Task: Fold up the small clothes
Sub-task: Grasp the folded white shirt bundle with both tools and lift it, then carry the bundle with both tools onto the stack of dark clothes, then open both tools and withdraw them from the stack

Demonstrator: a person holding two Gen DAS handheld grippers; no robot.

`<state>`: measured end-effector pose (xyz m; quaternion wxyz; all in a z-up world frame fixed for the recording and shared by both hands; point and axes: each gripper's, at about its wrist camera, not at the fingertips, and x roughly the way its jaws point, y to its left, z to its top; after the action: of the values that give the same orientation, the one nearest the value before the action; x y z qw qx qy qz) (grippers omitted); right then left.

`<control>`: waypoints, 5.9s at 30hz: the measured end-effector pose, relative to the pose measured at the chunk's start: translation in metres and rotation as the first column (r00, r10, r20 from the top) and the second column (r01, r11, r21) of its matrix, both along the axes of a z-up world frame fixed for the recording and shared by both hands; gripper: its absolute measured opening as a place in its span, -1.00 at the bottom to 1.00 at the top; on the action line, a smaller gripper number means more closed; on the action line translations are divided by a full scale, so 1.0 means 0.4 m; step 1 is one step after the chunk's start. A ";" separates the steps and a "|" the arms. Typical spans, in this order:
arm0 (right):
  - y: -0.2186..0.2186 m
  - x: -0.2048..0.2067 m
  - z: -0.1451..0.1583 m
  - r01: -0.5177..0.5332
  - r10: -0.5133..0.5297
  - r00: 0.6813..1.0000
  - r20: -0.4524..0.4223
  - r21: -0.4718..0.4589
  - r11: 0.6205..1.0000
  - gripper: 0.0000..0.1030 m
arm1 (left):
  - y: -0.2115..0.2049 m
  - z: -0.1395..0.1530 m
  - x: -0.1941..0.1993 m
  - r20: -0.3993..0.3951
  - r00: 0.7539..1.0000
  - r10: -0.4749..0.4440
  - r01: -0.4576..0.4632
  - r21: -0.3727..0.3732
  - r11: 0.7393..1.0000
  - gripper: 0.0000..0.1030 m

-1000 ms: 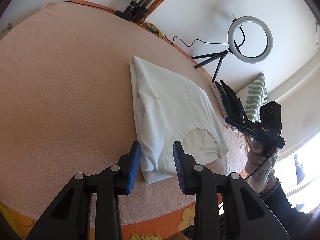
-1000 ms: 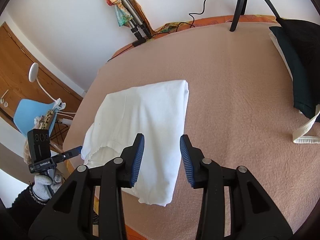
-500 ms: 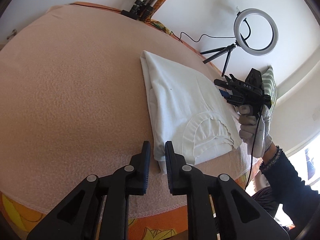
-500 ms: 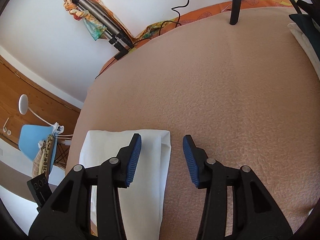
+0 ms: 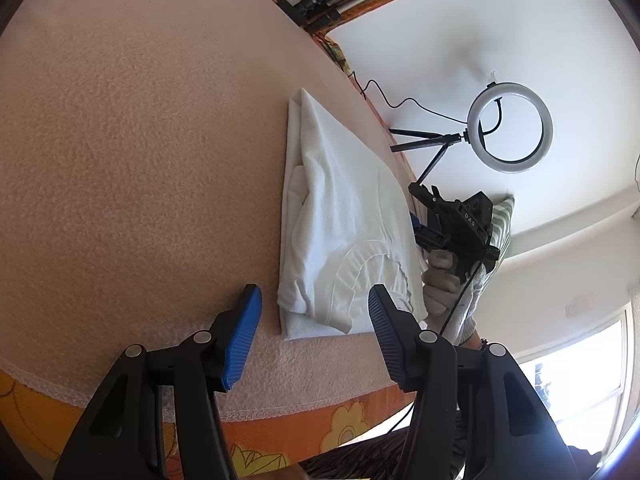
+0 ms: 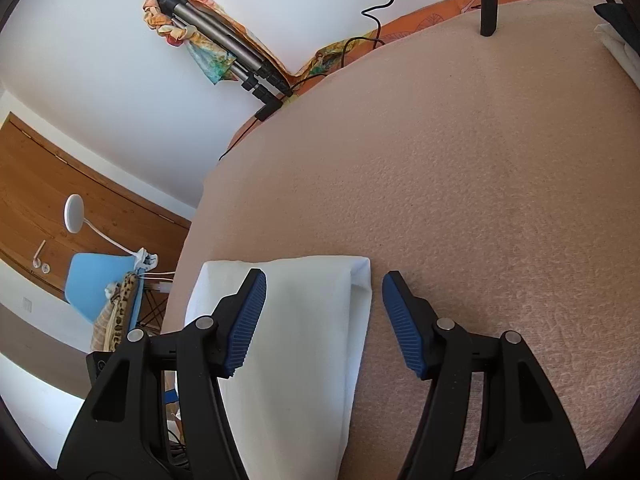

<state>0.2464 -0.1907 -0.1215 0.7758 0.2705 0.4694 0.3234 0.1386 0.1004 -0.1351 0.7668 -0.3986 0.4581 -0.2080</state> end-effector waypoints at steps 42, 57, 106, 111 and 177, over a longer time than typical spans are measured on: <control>0.126 -0.121 0.212 0.056 0.015 0.972 0.234 -0.297 0.953 -0.90 | -0.234 0.120 -0.003 0.248 0.930 -0.272 0.086 0.572 0.816 -0.79; 0.025 -0.233 0.343 0.161 -0.044 0.937 0.346 -0.317 0.935 -0.90 | -0.371 0.197 -0.026 0.336 0.867 -0.367 0.130 0.559 0.819 -0.79; -0.897 0.095 0.422 0.546 -0.361 0.816 0.452 -0.397 0.738 -0.90 | -1.155 0.320 0.371 0.472 0.638 -0.608 0.297 0.578 0.760 -0.79; -0.906 0.133 0.375 0.535 -0.365 0.829 0.425 -0.410 0.739 -0.90 | -1.155 0.298 0.380 0.455 0.650 -0.609 0.295 0.587 0.754 -0.79; -0.511 -0.393 0.572 0.684 -0.377 0.700 0.607 -0.416 0.599 1.00 | -0.781 0.513 -0.058 0.522 0.681 -0.513 0.077 0.646 0.759 0.81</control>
<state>0.0894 -0.3950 0.1073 0.9673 0.0491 0.2439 -0.0487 0.1154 -0.2118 0.0702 0.9141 0.0399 0.2505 -0.3162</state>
